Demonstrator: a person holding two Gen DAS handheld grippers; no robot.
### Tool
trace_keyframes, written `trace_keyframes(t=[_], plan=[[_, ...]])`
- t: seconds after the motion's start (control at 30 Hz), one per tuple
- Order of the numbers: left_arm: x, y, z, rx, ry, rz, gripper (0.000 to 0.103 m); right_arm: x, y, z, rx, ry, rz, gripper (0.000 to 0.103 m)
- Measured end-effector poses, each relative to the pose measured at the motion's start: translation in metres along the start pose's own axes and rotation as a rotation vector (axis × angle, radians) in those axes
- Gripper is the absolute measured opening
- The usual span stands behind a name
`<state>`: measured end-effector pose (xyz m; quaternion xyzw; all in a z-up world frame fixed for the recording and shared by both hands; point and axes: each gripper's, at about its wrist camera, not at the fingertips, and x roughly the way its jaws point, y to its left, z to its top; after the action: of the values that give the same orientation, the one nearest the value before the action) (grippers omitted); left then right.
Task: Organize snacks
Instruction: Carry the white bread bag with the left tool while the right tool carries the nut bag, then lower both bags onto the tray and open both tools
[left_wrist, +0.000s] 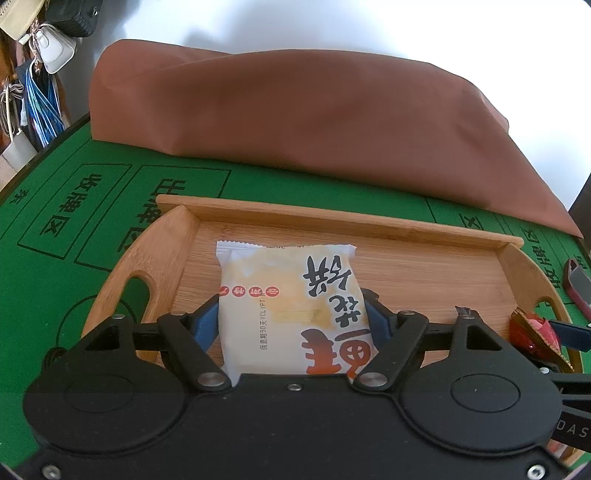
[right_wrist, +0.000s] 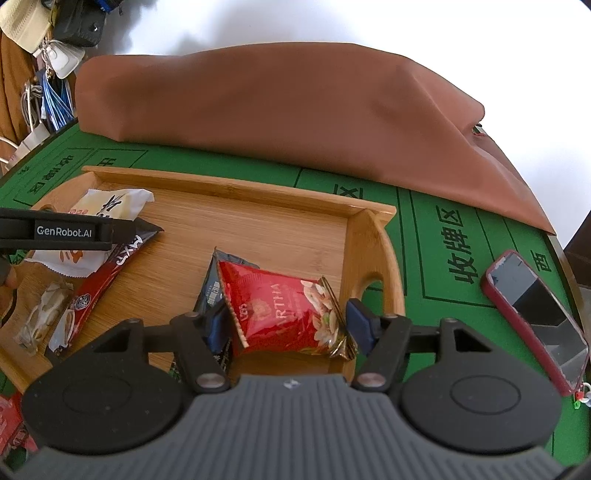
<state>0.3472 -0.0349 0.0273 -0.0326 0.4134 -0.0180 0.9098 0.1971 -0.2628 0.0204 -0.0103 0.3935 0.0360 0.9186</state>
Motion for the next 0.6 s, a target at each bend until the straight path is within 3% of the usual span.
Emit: trace_keyframes(t=[0.2, 0.27, 0.6], plan=[[-0.007, 0.001, 0.002, 0.008, 0.006, 0.011, 0.078, -0.003, -0.001, -0.001, 0.002, -0.003, 0.011, 0.079], [-0.014, 0.003, 0.002, -0.002, -0.009, 0.008, 0.084, -0.006, 0.001, -0.001, -0.006, -0.01, 0.013, 0.082], [-0.065, 0.014, 0.0, 0.009, -0.092, 0.004, 0.087, -0.036, 0.006, -0.008, -0.019, -0.074, 0.026, 0.092]])
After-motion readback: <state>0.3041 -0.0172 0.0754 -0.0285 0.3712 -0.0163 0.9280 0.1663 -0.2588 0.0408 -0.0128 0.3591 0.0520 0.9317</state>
